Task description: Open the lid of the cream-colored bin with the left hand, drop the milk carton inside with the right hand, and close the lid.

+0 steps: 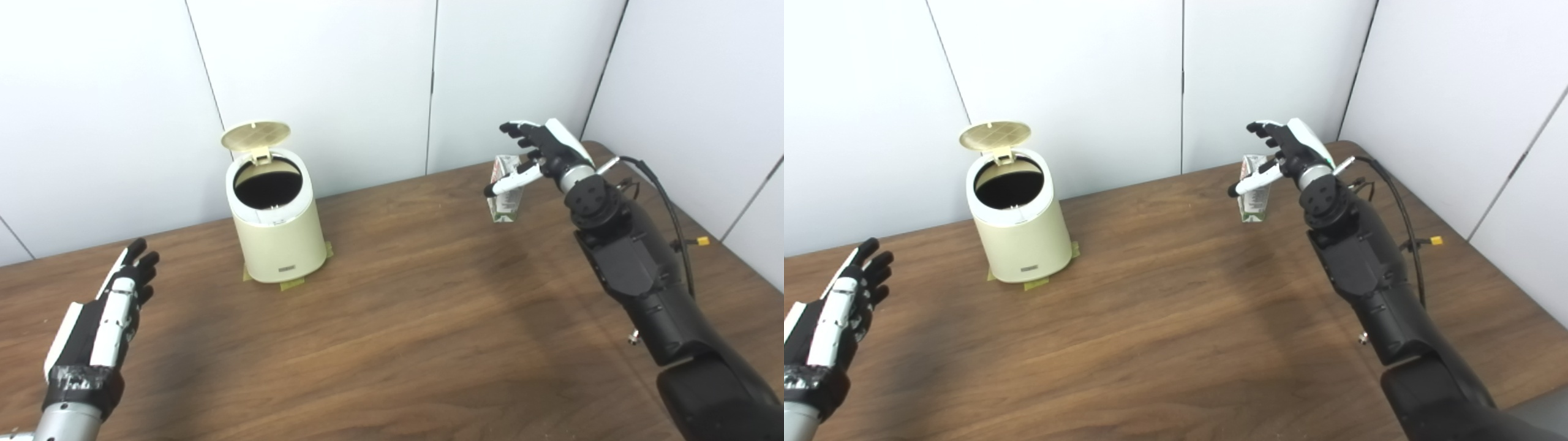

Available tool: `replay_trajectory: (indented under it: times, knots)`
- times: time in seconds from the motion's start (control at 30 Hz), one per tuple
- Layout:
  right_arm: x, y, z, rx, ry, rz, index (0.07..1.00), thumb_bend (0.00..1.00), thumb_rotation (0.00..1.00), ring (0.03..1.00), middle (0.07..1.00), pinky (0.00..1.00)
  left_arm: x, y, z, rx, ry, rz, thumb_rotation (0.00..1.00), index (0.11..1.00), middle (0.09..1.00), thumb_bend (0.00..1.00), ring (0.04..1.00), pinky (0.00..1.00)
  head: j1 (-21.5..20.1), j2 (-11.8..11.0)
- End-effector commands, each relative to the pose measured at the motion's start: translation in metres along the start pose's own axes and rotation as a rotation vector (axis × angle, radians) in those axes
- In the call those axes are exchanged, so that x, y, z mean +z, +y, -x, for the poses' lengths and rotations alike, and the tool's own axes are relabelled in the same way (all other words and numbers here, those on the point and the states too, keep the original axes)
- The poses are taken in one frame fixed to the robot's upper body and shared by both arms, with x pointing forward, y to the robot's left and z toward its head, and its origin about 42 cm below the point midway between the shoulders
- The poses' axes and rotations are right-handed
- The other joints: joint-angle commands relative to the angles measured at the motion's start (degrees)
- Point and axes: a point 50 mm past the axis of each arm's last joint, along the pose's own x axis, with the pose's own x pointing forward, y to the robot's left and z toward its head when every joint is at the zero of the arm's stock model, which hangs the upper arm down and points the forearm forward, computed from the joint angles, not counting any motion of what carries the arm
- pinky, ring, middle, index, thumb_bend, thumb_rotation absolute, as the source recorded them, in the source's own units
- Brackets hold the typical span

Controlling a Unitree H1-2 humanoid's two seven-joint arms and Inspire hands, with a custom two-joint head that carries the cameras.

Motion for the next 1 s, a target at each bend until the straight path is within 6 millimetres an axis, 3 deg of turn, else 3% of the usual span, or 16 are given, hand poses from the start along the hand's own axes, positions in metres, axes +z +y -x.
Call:
replay_trajectory:
  times: [0.0,0.23,0.33,0.53,0.7,0.97]
  knots:
    - [0.012,-0.028,-0.003,-0.064,-0.056,0.038,0.842,1.00,0.13,0.858,0.862,0.79,0.016,0.005,-0.004,0.005,-0.056,-0.018,1.00,1.000,0.960,0.23,0.992,1.00,-0.08,0.01]
    - [0.001,-0.021,0.001,-0.021,-0.056,0.020,0.821,1.00,0.11,0.817,0.820,0.76,0.019,0.008,-0.005,0.006,-0.068,-0.011,1.00,1.000,0.938,0.23,0.986,1.00,-0.10,0.34]
    - [-0.006,-0.017,0.000,0.000,-0.051,0.019,0.811,1.00,0.12,0.790,0.822,0.63,0.020,0.009,-0.004,0.010,-0.070,-0.030,1.00,0.999,0.920,0.23,0.972,1.00,-0.14,0.60]
    - [-0.015,-0.010,-0.004,0.023,-0.035,0.078,0.783,1.00,0.21,0.799,0.797,0.82,0.021,0.010,-0.002,0.010,-0.078,-0.007,1.00,0.986,0.919,0.21,0.965,1.00,-0.42,1.14]
    - [-0.016,-0.004,-0.003,0.033,-0.038,0.028,0.776,1.00,0.16,0.793,0.800,0.73,0.021,0.011,0.000,-0.001,-0.078,0.004,1.00,0.983,0.927,0.21,0.973,1.00,-0.55,1.40]
    - [-0.015,0.001,-0.002,0.021,-0.049,0.011,0.762,0.99,0.18,0.770,0.779,0.73,0.021,0.010,0.000,0.005,-0.077,-0.009,1.00,0.960,0.902,0.18,0.954,1.00,-0.76,1.46]
